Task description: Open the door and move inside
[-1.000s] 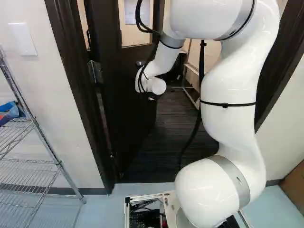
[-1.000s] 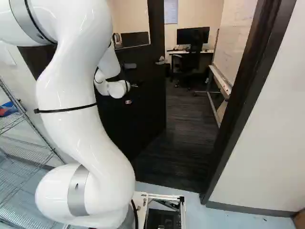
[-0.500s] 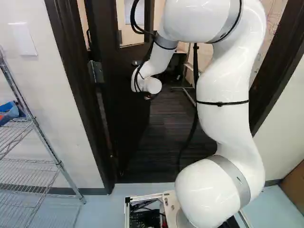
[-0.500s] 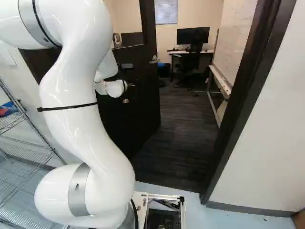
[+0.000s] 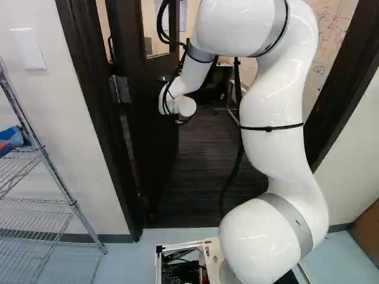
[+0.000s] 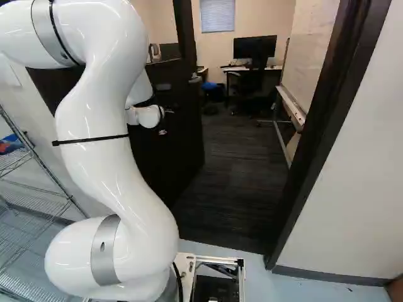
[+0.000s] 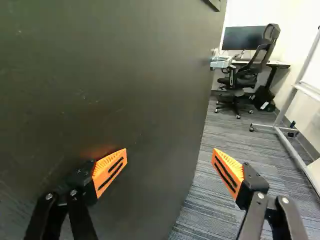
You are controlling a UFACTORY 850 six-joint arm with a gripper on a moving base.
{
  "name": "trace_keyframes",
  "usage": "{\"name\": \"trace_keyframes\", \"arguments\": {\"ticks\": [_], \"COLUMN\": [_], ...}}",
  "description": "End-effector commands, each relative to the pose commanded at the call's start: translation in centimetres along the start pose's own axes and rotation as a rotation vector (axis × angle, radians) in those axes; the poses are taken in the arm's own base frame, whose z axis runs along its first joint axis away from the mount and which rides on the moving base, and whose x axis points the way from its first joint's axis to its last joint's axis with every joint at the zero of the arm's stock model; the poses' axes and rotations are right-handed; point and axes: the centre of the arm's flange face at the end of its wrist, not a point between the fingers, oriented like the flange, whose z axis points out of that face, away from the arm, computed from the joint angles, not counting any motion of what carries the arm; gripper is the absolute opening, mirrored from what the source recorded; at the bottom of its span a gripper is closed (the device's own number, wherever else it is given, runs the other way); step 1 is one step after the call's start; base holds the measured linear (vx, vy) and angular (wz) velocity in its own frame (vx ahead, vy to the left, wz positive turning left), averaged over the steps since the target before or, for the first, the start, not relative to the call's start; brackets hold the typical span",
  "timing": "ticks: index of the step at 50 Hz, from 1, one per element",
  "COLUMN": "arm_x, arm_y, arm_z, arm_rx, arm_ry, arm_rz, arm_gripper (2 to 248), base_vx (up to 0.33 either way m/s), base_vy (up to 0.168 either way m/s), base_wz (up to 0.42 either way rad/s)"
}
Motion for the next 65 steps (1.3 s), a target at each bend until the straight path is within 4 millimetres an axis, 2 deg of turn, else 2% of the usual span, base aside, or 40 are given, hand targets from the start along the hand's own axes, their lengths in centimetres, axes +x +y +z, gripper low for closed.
{"name": "trace_keyframes", "arguments": {"ticks": [65], "arm_x": [-0.1], "arm_y": [-5.8], "arm_z": [2.3], "arm_rx": [0.132], "arm_ry": [0.016], "arm_rz": [-0.062], "arm_gripper": [247], "base_vx": [0.000], "base_vy": [0.000], "base_wz": [0.000]}}
